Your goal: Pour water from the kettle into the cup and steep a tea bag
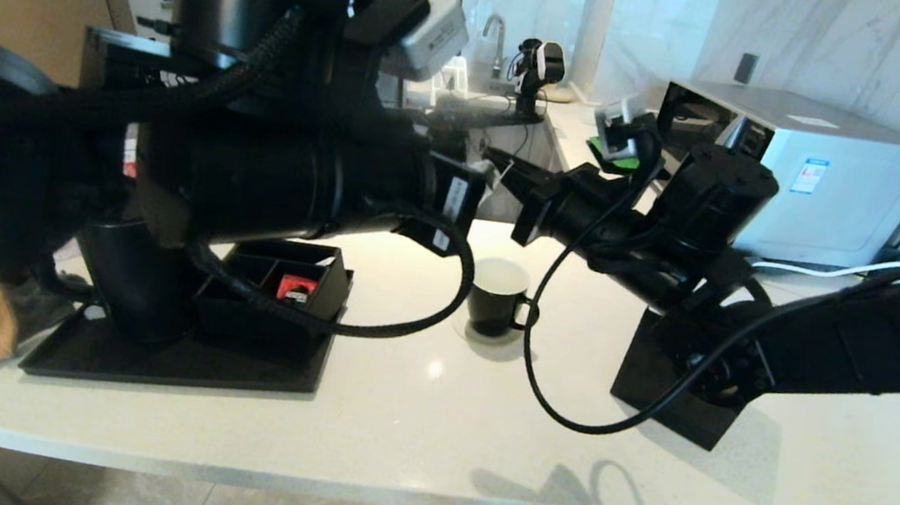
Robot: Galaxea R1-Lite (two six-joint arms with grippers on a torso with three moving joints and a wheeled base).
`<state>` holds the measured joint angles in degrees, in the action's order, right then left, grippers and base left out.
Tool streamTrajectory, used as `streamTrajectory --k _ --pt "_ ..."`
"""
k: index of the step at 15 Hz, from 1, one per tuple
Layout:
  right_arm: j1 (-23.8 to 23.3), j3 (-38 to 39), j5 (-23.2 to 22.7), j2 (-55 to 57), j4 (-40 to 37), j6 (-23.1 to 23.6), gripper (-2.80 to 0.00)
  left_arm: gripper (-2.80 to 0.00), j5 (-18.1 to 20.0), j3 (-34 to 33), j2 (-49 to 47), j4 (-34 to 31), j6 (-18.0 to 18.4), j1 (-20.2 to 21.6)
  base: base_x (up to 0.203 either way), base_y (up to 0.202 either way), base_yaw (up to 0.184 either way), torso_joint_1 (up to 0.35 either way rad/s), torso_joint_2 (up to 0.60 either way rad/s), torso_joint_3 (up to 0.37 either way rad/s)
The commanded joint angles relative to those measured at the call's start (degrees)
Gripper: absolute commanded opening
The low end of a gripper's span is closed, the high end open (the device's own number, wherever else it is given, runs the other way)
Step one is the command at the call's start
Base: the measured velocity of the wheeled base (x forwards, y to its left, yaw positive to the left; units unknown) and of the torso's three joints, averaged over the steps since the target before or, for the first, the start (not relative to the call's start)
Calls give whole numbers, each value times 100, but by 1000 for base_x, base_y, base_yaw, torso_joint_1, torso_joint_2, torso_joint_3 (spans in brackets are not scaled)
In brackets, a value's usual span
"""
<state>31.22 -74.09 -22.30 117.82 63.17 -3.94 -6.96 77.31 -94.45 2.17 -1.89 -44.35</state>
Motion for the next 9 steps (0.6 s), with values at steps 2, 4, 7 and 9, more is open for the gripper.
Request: streamTrajectory --k 2,4,7,9 --pt "-2 36 -12 -218 22 -2 -280 -280 -7 69 -167 10 -4 14 0 0 0 0 0 0" --pt "5 77 -12 -343 -58 13 -280 -280 -6 216 -244 12 -4 14 0 0 0 0 0 0" --pt "7 79 -12 -409 -147 16 -280 -280 -8 553 -347 12 -4 35 0 0 0 0 0 0" --pt "7 79 -12 -409 -182 33 -280 -280 -33 802 -421 6 -4 68 0 0 0 0 0 0"
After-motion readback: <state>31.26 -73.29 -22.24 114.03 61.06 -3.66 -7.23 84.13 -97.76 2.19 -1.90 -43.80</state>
